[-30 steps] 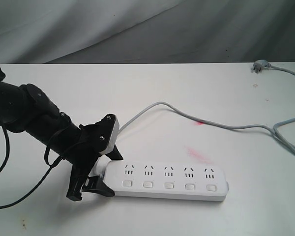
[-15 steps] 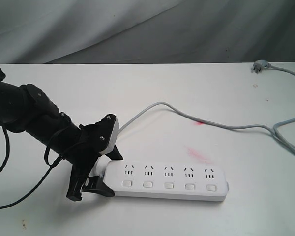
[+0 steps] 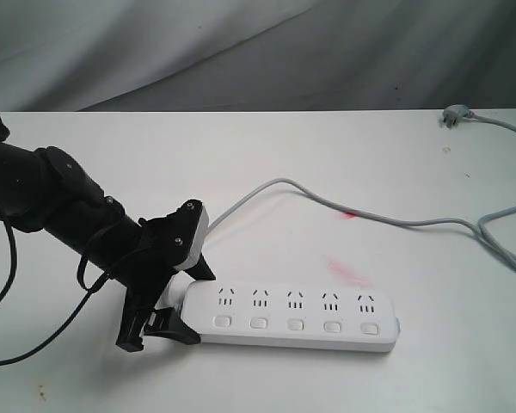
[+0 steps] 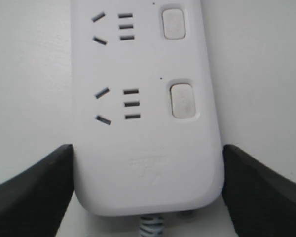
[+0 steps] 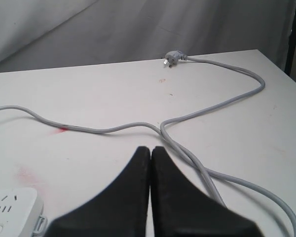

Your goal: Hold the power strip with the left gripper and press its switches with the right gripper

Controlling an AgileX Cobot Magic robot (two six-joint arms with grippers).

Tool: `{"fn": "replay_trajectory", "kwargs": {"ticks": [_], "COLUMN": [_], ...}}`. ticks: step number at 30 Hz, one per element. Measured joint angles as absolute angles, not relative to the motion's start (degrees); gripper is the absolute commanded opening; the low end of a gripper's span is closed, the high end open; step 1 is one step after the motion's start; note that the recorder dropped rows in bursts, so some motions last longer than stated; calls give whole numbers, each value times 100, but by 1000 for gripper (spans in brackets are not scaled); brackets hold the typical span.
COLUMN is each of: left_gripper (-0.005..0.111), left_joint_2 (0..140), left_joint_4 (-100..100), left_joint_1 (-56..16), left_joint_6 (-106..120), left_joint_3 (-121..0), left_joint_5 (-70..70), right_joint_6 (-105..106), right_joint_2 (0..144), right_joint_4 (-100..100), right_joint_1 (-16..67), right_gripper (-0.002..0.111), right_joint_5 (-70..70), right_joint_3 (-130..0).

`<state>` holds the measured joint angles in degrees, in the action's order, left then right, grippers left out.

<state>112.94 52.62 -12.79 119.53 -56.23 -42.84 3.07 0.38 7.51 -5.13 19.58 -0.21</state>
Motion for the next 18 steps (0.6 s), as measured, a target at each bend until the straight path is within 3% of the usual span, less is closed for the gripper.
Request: {"fn": "replay_trajectory", "kwargs": {"ticks": [15, 18], "left_gripper": [0, 8], "left_joint_2": [11294, 11294], "left_joint_4": [5262, 5262], "left_joint_1": [-1279, -1279], "left_joint_6": [11953, 11953], "left_joint_3": [-5623, -5623], "left_joint_5": [-4284, -4284], "right_joint_6": [307, 307], "right_joint_2": [38, 38], "right_joint_4": [751, 751], "right_joint_1": [-513, -513], "right_gripper": [0, 0], "right_joint_5": [1958, 1958], "right_joint_3": [-21, -21]}}
